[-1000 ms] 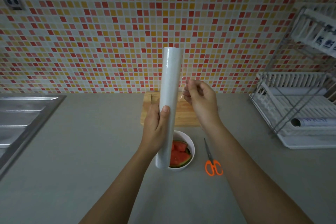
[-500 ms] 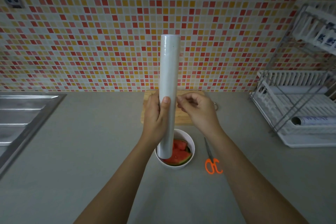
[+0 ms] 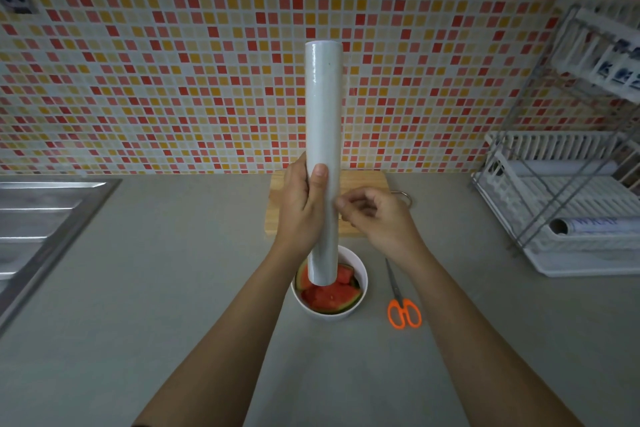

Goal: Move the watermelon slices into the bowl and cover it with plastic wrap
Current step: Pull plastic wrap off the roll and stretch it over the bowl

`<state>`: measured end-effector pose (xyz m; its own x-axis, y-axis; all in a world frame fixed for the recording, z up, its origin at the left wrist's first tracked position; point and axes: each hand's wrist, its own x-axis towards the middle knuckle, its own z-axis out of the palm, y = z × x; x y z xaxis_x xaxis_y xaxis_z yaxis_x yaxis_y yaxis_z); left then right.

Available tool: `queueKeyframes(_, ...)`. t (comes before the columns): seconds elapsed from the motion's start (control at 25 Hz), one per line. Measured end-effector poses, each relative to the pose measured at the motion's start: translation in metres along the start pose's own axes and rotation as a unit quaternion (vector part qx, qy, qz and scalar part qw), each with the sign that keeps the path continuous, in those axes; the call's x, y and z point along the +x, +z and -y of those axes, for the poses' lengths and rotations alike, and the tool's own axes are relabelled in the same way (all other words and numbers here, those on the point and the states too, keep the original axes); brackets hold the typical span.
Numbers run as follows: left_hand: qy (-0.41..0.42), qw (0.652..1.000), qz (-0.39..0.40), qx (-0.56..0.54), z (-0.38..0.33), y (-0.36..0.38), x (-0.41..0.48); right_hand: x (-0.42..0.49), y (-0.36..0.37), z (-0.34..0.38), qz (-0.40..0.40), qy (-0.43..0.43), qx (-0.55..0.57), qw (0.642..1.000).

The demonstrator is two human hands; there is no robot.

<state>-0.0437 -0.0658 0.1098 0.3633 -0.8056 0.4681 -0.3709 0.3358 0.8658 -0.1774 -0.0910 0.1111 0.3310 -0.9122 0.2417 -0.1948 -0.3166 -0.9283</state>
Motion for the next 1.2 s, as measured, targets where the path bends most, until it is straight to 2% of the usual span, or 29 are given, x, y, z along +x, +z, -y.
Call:
queueKeyframes(0.16,-0.008,1.0,0.012,0.001,0.002,0.003,0.003,-0.001,-0.007,-0.005,-0.01,-0.008,-0.046,0.999)
queueKeyframes(0.32,-0.017,1.0,-0.001,-0.005,0.005,0.005,0.004,-0.01,-0.006,-0.009,0.046,0.041,-0.049,0.997)
queueKeyframes(0.48,-0.024,1.0,0.006,-0.003,0.006,0.004,0.007,-0.011,-0.007,-0.015,0.03,0.046,-0.085,0.995)
queueKeyframes(0.64,-0.023,1.0,-0.006,-0.005,0.008,0.007,0.007,-0.015,-0.006,-0.013,0.082,0.063,-0.095,0.99)
queueKeyframes(0.84,-0.038,0.999,-0.003,-0.014,0.011,0.007,0.013,-0.02,-0.005,-0.023,0.02,0.07,-0.08,0.994)
queueKeyframes(1.2,-0.038,0.999,-0.018,-0.014,0.012,0.007,0.018,-0.023,0.0,-0.032,0.043,0.07,-0.097,0.992)
